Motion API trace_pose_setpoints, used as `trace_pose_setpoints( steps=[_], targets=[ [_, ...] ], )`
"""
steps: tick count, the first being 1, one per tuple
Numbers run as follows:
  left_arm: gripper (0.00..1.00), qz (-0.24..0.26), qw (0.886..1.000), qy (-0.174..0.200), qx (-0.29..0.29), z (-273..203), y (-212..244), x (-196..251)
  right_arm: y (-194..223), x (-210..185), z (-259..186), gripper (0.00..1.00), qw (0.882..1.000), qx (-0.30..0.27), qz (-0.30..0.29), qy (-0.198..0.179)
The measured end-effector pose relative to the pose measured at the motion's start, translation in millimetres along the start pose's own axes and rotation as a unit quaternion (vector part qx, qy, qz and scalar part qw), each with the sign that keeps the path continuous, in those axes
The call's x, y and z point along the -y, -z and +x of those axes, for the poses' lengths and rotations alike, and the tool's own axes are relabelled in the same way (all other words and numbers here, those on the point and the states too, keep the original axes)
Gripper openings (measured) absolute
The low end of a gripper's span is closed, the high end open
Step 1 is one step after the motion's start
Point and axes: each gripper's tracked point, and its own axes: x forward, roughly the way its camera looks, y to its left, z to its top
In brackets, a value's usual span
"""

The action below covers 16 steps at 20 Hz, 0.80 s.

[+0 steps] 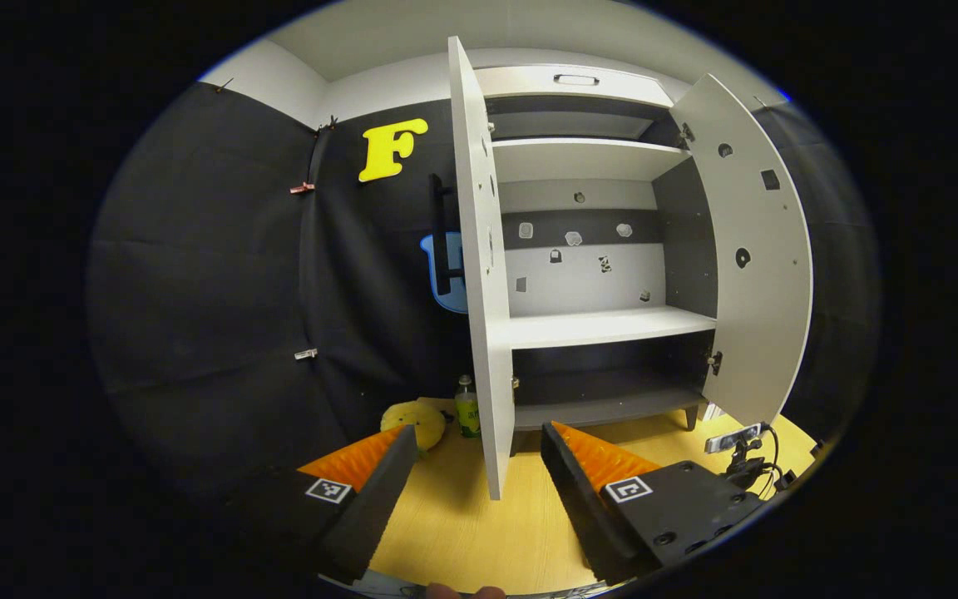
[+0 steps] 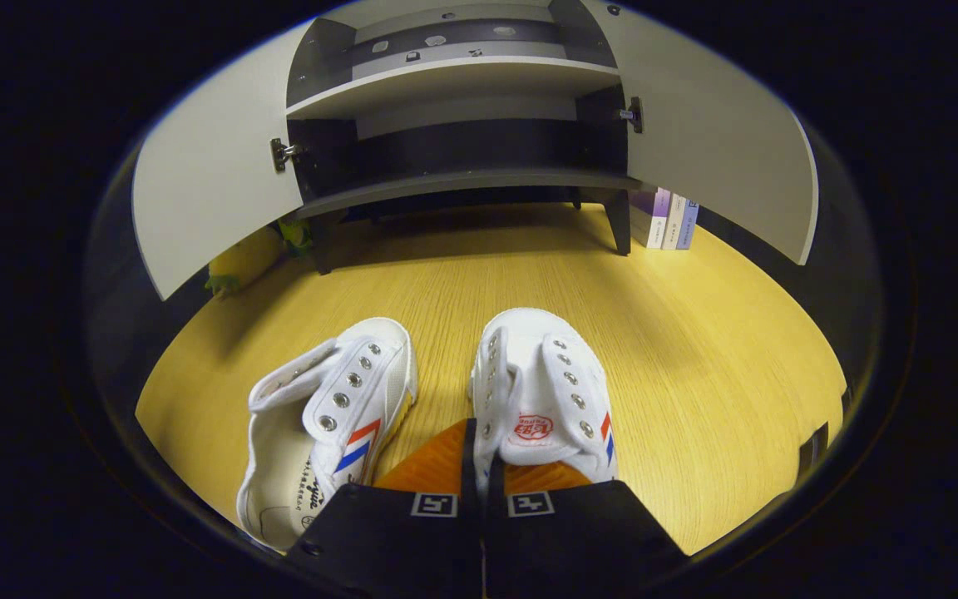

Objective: Grab one shoe with the right hand and put it into the shoe cabinet, grab the other shoe with the left hand and put it into the shoe cabinet; then close the right door with the right hand and the left door with the left hand.

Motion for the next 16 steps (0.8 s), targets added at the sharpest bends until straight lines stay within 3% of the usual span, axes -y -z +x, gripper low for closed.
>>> trace_pose_setpoints(
  steps=[9,16],
  targets=[
    [0.95,-0.018,1.0,0.01,-0.002,3,-1,5,-58,9,-45,0.05,0.999,0.014,0.022,-0.033],
    [0.94,-0.027,0.999,0.026,0.0,8,-3,19,-157,1,-118,0.05,0.997,0.056,0.01,-0.049]
  ],
)
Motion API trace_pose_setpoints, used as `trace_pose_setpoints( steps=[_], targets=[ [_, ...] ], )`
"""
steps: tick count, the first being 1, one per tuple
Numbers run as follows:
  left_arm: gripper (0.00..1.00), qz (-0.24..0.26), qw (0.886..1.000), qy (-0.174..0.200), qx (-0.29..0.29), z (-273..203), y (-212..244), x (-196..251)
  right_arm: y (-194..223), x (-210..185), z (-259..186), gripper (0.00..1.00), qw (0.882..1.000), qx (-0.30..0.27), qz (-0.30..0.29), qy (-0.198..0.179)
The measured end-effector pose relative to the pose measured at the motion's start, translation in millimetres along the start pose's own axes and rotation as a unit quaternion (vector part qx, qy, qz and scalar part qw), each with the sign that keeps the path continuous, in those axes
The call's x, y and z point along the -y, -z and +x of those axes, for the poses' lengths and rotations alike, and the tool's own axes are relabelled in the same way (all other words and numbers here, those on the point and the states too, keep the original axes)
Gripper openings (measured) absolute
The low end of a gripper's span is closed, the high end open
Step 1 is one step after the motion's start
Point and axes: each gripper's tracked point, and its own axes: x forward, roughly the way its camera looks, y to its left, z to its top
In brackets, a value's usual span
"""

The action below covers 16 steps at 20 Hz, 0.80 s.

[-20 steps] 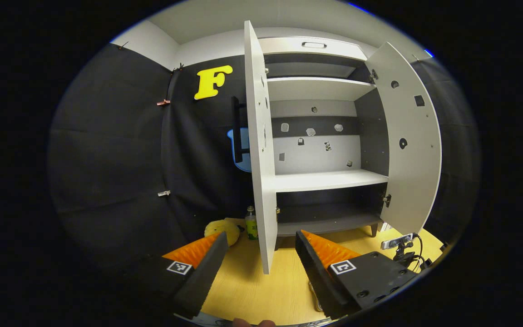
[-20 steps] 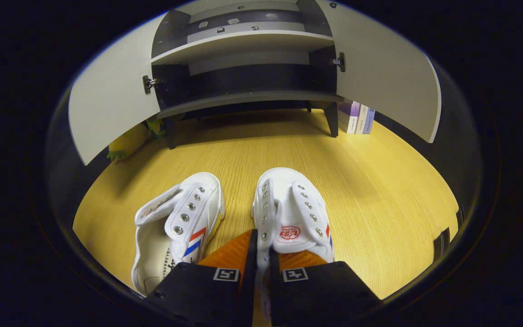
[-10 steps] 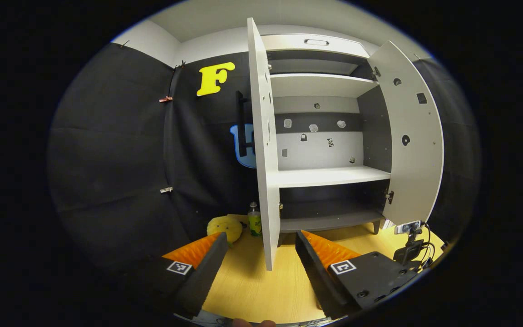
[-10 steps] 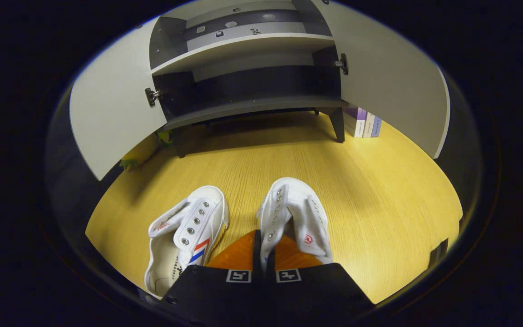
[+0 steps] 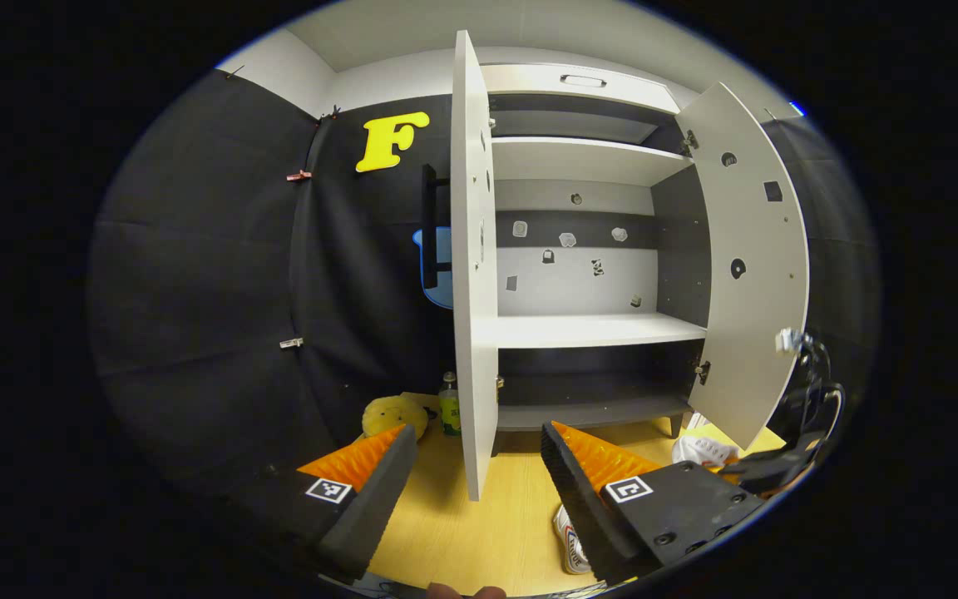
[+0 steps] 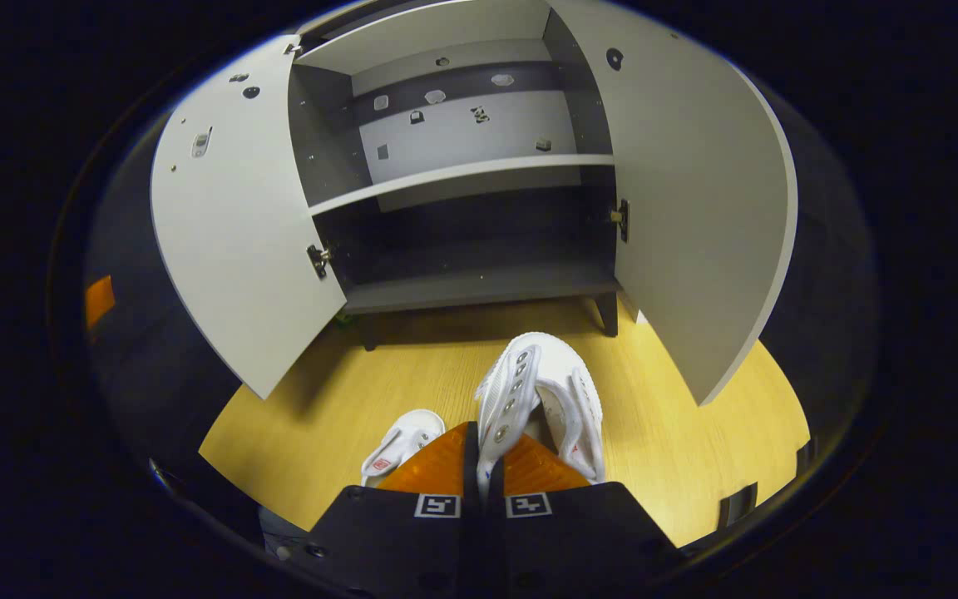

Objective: Grab one shoe with the right hand and put it into the shoe cabinet, grab the other shoe with the left hand and put it into the shoe cabinet; then close the right door with the right hand and the left door with the left hand.

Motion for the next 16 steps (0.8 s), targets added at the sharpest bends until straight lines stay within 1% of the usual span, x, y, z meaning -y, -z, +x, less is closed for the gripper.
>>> trace_pose_setpoints(
  steps=[4,6,8,11,13,16],
  targets=[
    [0.94,-0.001,1.0,0.015,-0.003,5,1,13,-83,-20,-18,0.05,0.999,0.042,0.003,-0.015],
    [0.94,-0.002,1.0,0.022,-0.004,8,2,20,-123,-28,-19,0.05,0.998,0.058,0.001,-0.02],
    [0.94,-0.004,1.0,0.03,-0.005,10,3,28,-163,-37,-10,0.05,0.997,0.073,-0.003,-0.024],
    [0.94,-0.008,0.999,0.039,-0.013,14,8,37,-221,-43,17,0.05,0.995,0.094,-0.021,-0.022],
    [0.94,-0.013,0.999,0.043,-0.012,16,7,40,-257,-42,41,0.05,0.994,0.103,-0.042,-0.014],
    [0.94,-0.012,0.999,0.042,-0.014,19,9,40,-305,-38,86,0.05,0.992,0.111,-0.055,0.001]
  ],
)
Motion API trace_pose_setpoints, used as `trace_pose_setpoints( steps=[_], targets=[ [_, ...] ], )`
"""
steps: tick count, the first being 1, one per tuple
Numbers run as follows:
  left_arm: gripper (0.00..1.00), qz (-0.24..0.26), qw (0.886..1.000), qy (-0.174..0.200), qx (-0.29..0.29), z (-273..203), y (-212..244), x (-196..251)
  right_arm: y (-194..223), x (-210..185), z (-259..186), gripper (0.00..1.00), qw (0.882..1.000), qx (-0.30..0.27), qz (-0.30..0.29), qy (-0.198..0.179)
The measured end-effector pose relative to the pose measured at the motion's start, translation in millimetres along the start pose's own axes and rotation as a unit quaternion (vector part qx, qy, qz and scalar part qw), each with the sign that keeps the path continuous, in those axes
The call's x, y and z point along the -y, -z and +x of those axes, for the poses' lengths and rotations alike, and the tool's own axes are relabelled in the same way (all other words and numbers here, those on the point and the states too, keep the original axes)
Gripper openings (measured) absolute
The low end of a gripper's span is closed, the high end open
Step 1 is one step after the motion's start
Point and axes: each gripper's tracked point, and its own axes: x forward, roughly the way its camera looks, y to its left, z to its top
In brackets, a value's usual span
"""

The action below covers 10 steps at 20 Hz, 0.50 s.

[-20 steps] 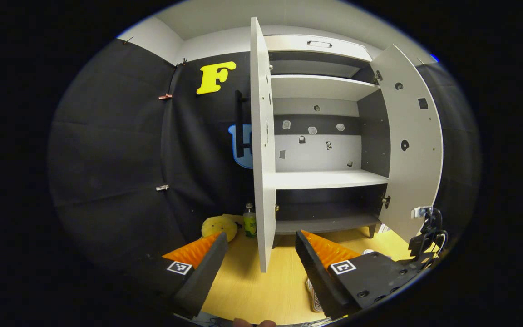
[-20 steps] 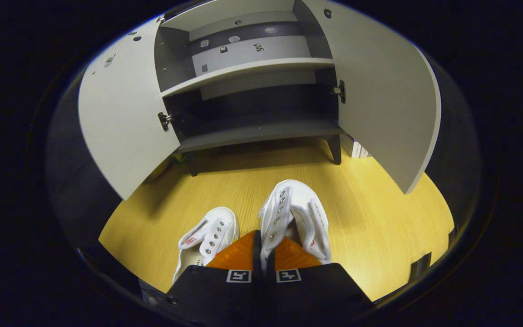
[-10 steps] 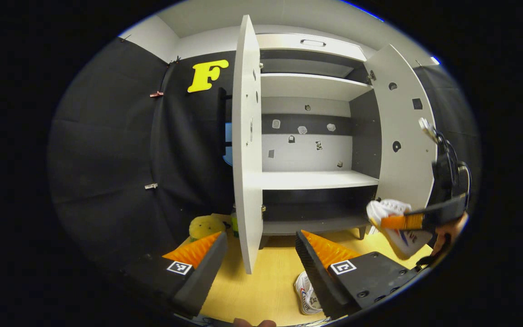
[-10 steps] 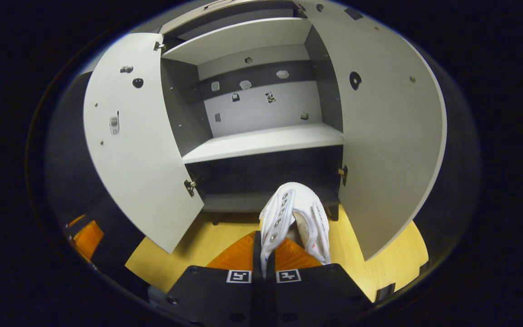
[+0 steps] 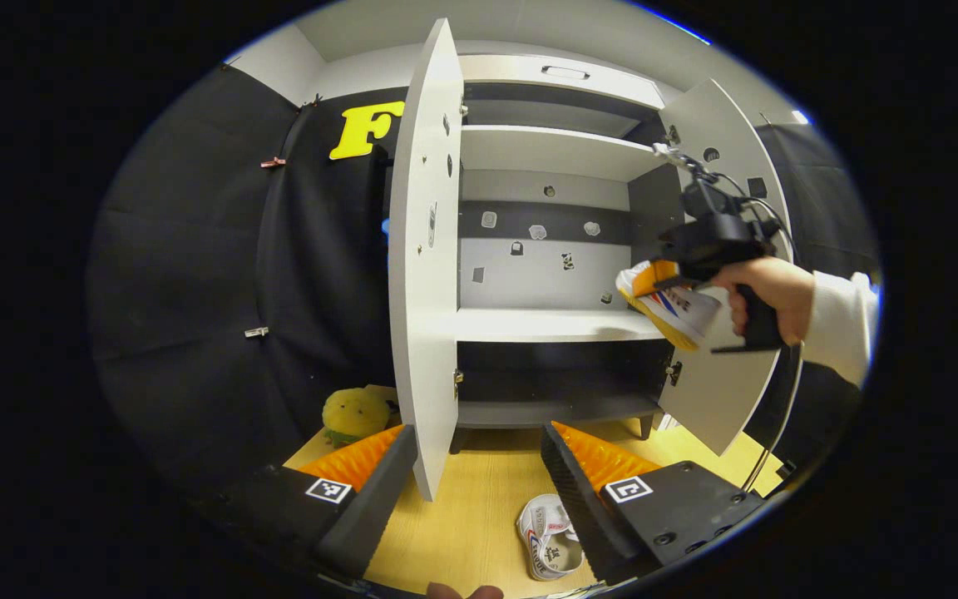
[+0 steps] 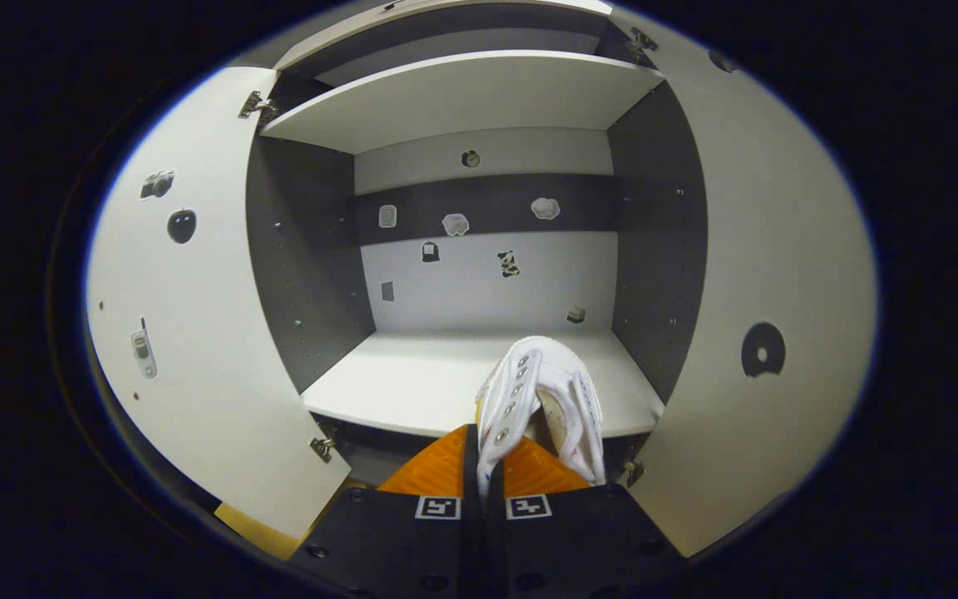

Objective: Grab one shoe with the right hand and put it into the shoe cabinet, grab the other shoe with the left hand and put it into the shoe cabinet; then close the right door with the right hand and the left door with the left hand.

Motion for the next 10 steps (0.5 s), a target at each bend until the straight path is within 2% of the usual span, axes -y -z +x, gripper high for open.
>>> trace_pose_setpoints(
  steps=[6,10],
  targets=[
    [0.94,-0.011,1.0,-0.008,-0.014,4,6,-4,-21,25,107,0.05,0.996,-0.032,-0.075,0.034],
    [0.95,-0.007,1.0,-0.01,-0.015,1,7,2,-14,39,163,0.05,0.992,-0.071,-0.093,0.051]
  ],
)
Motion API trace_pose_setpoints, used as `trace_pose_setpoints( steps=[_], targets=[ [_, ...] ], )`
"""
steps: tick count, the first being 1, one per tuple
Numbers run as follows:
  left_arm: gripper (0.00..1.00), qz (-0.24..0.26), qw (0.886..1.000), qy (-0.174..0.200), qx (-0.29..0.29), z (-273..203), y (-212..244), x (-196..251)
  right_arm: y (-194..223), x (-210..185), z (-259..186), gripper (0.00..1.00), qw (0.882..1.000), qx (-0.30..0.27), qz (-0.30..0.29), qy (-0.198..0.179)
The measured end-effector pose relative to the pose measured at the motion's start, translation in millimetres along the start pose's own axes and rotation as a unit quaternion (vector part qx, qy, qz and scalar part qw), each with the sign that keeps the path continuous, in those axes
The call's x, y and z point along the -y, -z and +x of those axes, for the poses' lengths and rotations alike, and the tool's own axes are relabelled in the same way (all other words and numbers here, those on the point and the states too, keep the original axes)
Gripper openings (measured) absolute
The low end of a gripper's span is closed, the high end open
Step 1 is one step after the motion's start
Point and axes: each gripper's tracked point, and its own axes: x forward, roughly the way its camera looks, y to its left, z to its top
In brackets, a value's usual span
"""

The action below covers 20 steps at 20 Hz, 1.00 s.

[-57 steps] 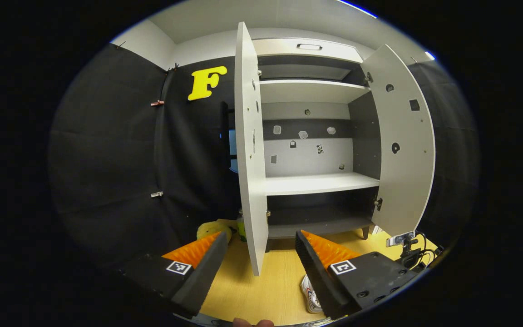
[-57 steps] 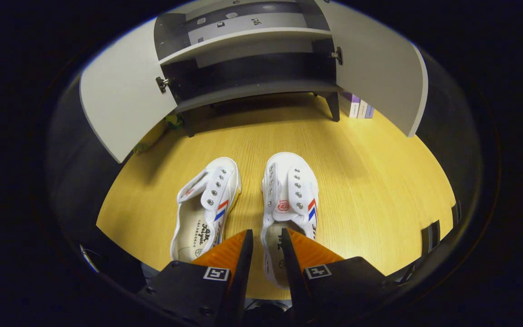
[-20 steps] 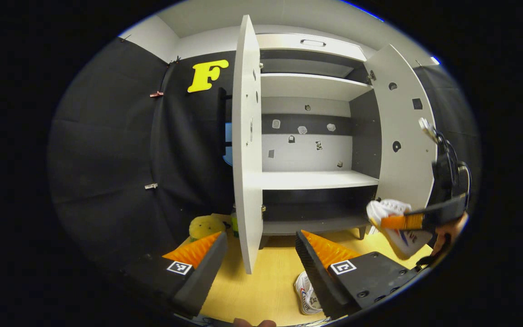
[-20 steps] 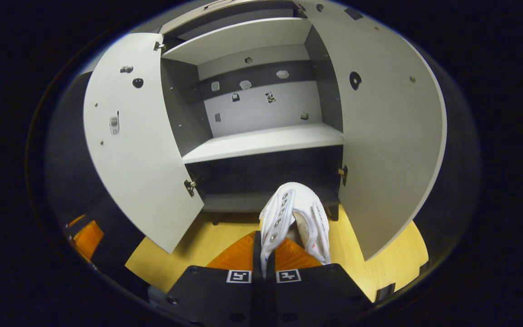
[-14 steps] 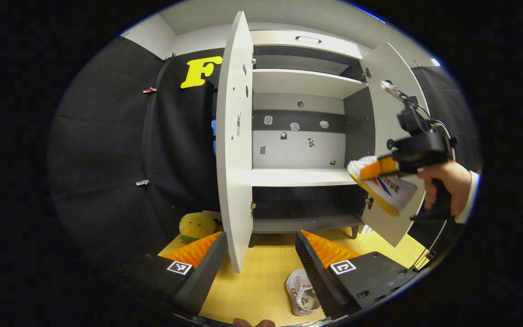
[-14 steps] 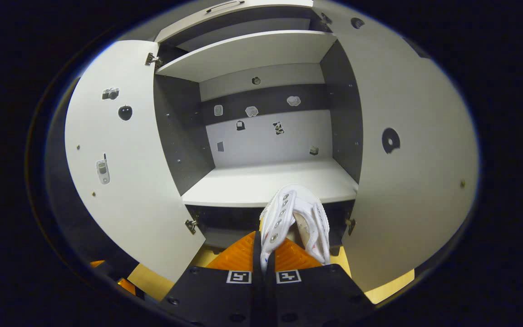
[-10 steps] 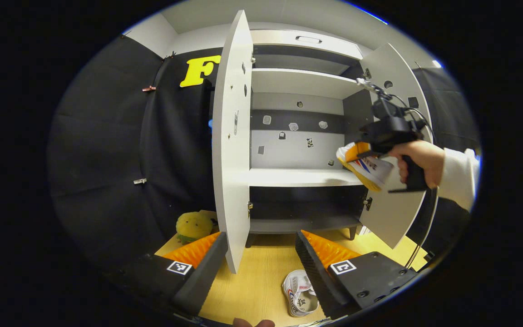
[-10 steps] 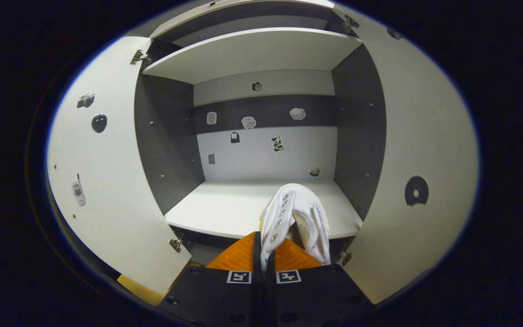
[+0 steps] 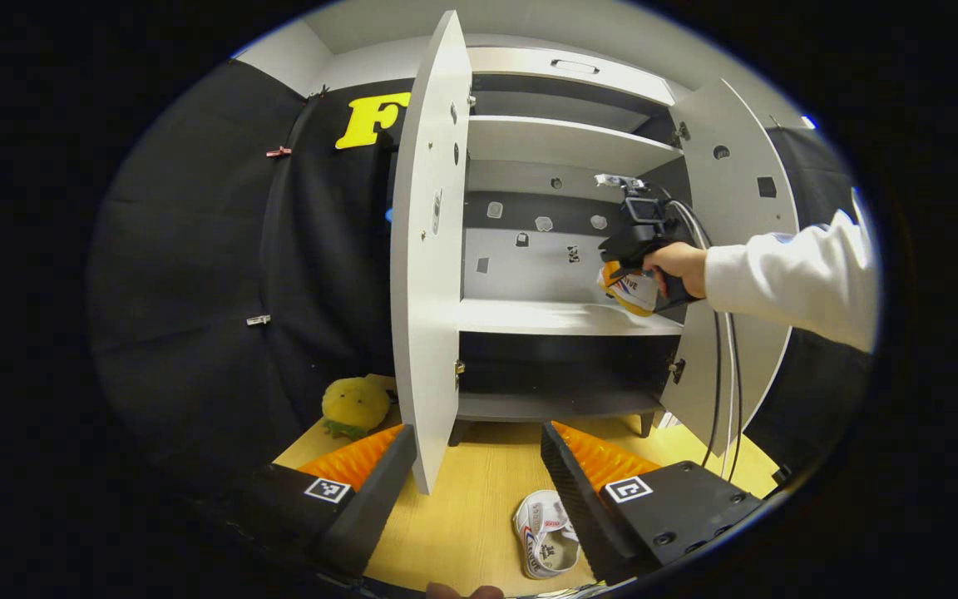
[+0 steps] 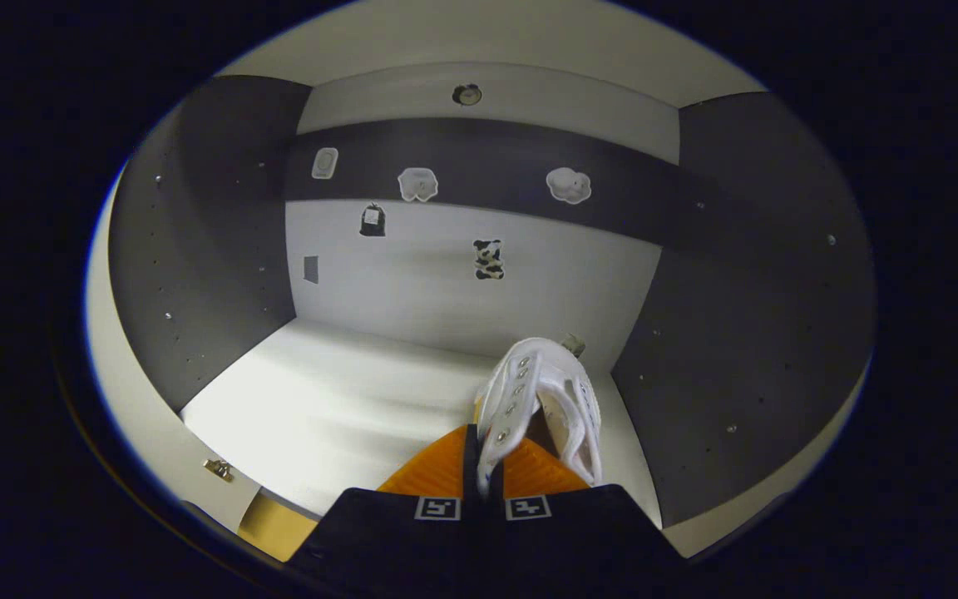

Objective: Grab one shoe with the right hand and put it into the shoe cabinet, grab the other shoe with the left hand and put it into the shoe cabinet; then close the right door with the right hand and the left door with the left hand.

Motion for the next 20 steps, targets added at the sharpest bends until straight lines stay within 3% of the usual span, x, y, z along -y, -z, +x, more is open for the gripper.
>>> trace_pose_setpoints(
  steps=[6,13,17,19,20],
  targets=[
    [0.95,-0.004,1.0,-0.006,-0.01,-6,7,7,14,-5,46,0.05,0.994,-0.047,-0.098,0.015],
    [0.95,-0.005,1.0,-0.01,-0.01,-19,1,9,31,-12,59,0.07,0.989,-0.077,-0.117,0.038],
    [0.95,-0.007,1.0,-0.006,-0.004,-21,-4,9,27,-11,46,0.27,0.992,-0.07,-0.095,0.035],
    [0.95,-0.006,1.0,-0.006,0.0,-21,-6,9,22,-16,32,0.52,0.994,-0.056,-0.086,0.026],
    [0.95,-0.008,1.0,-0.005,0.002,-22,-8,9,17,-20,24,0.7,0.995,-0.045,-0.084,0.021]
  ],
)
